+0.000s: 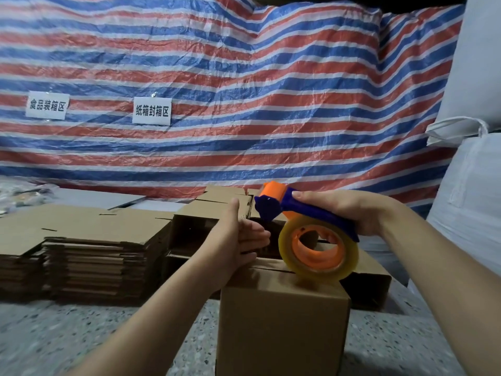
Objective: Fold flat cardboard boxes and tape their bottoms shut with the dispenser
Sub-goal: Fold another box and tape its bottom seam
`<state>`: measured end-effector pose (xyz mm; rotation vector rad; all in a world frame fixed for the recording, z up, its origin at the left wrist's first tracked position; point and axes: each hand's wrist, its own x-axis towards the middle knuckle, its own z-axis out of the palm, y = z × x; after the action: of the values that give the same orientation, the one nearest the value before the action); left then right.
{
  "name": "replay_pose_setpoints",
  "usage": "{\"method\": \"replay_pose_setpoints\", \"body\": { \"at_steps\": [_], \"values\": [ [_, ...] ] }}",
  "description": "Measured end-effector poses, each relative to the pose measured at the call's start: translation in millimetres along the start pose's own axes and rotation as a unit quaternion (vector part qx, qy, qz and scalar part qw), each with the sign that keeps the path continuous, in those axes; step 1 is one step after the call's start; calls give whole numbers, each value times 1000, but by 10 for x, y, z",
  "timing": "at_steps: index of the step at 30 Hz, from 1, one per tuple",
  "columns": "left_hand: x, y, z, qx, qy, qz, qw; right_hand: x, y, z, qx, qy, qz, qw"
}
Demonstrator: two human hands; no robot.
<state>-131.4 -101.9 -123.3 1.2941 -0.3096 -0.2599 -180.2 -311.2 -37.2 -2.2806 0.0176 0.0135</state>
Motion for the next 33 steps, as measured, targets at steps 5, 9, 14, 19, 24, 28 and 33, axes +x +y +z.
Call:
{"method": "replay_pose_setpoints", "body": {
  "at_steps": [5, 9, 14, 19, 24, 28, 33],
  "values": [
    [-51, 62, 24, -2, 25, 16, 1000, 60, -80, 10, -45, -10, 0, 999],
    [-81, 166, 42, 5, 58, 6, 998, 85, -69, 2, -46, -13, 4, 999],
    [-59, 183, 1, 42, 62, 23, 997, 87, -54, -5, -43, -18, -2, 999],
    [-23, 74, 24, 3, 51, 7, 999, 87, -86, 10, -54, -23, 4, 998],
    [-4, 24, 56, -37, 81, 21, 996, 75, -139, 19, -64, -23, 17, 998],
    [-32, -103, 124, -18, 143, 59, 988, 89, -264, -26, -120, -41, 55, 990],
    [-3, -139, 136, -62, 225, 42, 971, 77, -280, -85, -154, -41, 100, 982]
  ]
}}
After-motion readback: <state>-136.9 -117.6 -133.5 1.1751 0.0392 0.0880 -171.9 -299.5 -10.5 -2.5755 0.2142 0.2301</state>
